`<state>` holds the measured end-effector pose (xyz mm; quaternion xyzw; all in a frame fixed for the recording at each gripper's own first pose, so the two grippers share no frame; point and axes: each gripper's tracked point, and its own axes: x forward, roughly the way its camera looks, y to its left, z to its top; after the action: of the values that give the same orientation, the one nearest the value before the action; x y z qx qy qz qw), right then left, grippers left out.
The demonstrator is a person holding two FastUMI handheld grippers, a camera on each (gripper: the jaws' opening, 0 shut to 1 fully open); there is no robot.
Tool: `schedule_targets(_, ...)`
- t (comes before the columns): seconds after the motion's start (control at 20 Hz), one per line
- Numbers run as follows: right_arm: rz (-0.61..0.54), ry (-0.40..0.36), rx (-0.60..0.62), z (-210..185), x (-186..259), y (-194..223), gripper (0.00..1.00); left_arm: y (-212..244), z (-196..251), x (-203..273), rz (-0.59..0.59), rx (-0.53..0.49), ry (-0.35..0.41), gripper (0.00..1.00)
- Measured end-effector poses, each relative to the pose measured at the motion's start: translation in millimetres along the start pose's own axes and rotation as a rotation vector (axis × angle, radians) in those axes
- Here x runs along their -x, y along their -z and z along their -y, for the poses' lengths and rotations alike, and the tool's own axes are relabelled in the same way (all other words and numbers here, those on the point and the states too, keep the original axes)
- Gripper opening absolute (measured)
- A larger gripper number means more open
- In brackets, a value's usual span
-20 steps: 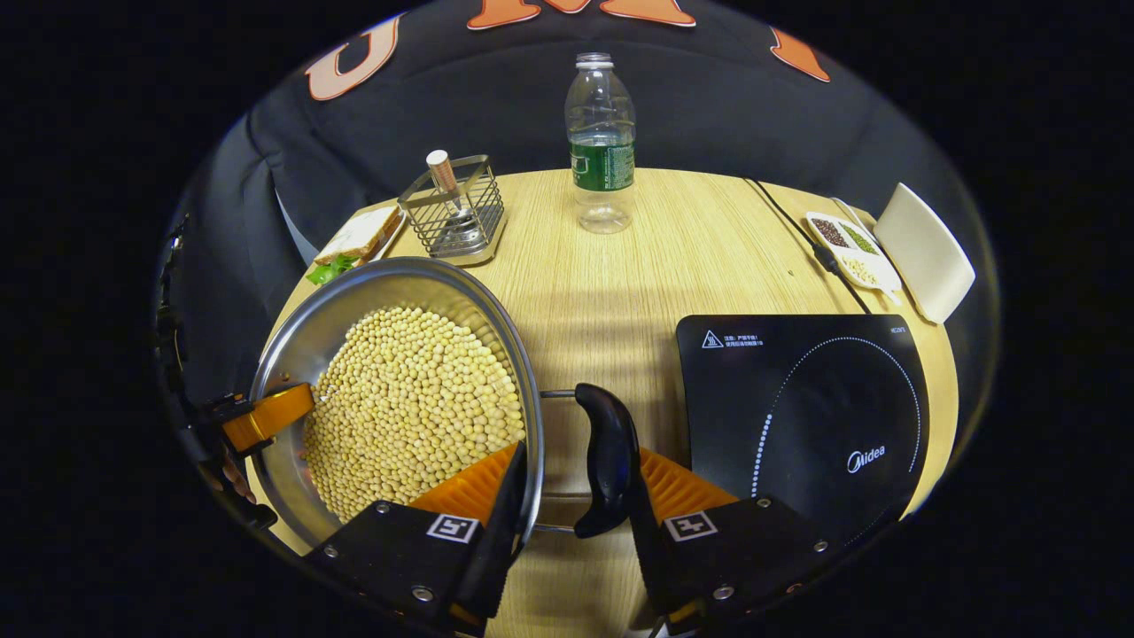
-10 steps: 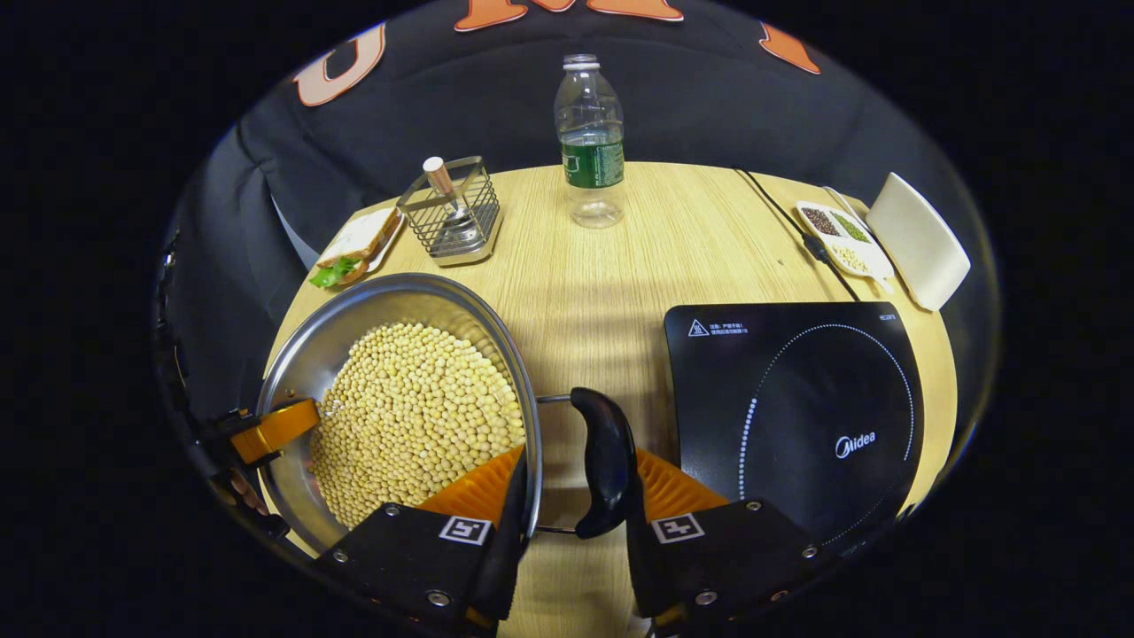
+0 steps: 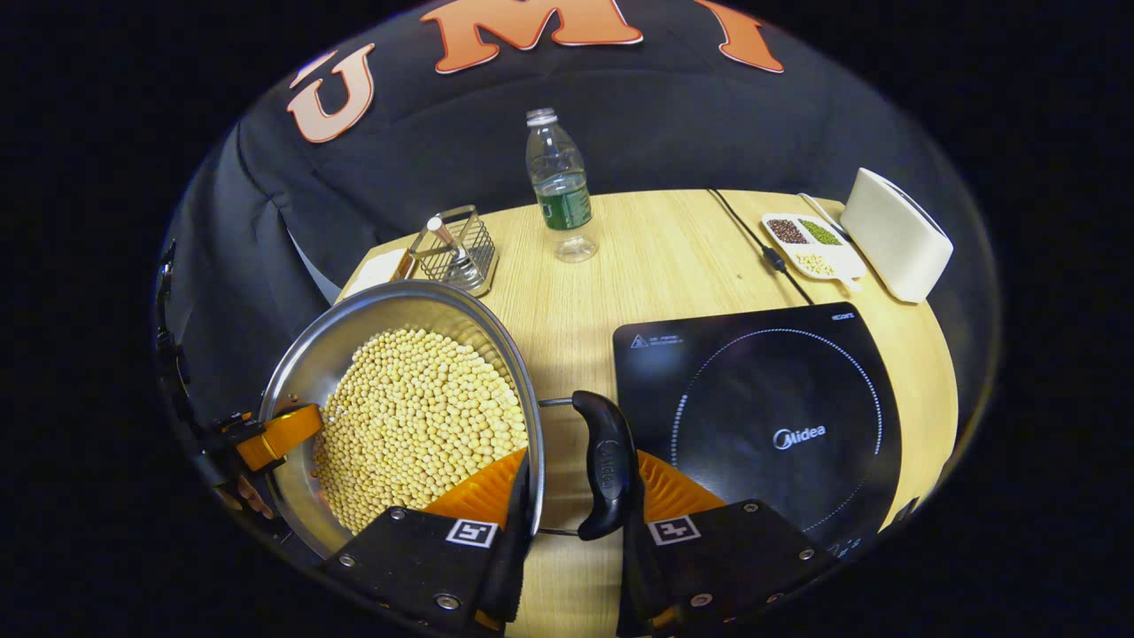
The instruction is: First push the handle of the pot to place it horizontally, then grasp the pot with both hands and set it on the induction cooktop.
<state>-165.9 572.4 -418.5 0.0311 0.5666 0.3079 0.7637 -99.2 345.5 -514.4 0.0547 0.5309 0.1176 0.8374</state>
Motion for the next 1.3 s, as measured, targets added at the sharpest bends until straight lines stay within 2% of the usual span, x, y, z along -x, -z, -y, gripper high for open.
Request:
schedule_targets(0.45, 0.068, 0.008, -0.02, 62, 49, -25, 0.47, -15, -12, 22, 0.054, -0.053, 0.028, 0.64)
schedule_targets(0.5, 0.073, 0.009, -0.023, 70, 54, -28, 0.47, -16, -13, 23, 0.058, -0.058, 0.033, 0.6)
schedule_targets(0.55, 0.073, 0.009, -0.022, 80, 60, -30, 0.47, -18, -12, 24, 0.065, -0.064, 0.038, 0.64)
schedule_targets(0.6, 0.077, 0.009, -0.025, 89, 64, -33, 0.43, -20, -14, 27, 0.072, -0.069, 0.043, 0.64)
schedule_targets(0.65, 0.085, 0.011, -0.028, 98, 67, -37, 0.47, -24, -15, 29, 0.081, -0.07, 0.052, 0.64)
schedule_targets(0.75, 0.098, 0.019, -0.037, 119, 75, -44, 0.47, -26, -18, 34, 0.086, -0.07, 0.067, 0.62)
schedule_targets(0.8, 0.105, 0.026, -0.037, 129, 77, -48, 0.43, -25, -21, 33, 0.084, -0.069, 0.071, 0.62)
schedule_targets(0.9, 0.115, 0.033, -0.047, 147, 83, -52, 0.43, -21, -22, 28, 0.087, -0.069, 0.082, 0.62)
schedule_targets(0.95, 0.121, 0.037, -0.052, 155, 86, -53, 0.47, -22, -22, 25, 0.091, -0.074, 0.088, 0.62)
schedule_targets(1.0, 0.126, 0.041, -0.058, 164, 89, -54, 0.43, -24, -21, 24, 0.096, -0.082, 0.094, 0.62)
schedule_targets(1.05, 0.13, 0.046, -0.062, 173, 92, -53, 0.43, -26, -20, 23, 0.1, -0.086, 0.1, 0.62)
schedule_targets(1.1, 0.132, 0.05, -0.069, 181, 93, -55, 0.47, -24, -17, 20, 0.098, -0.087, 0.106, 0.62)
schedule_targets(1.3, 0.134, 0.07, -0.087, 212, 99, -57, 0.47, -20, -14, 9, 0.093, -0.105, 0.13, 0.62)
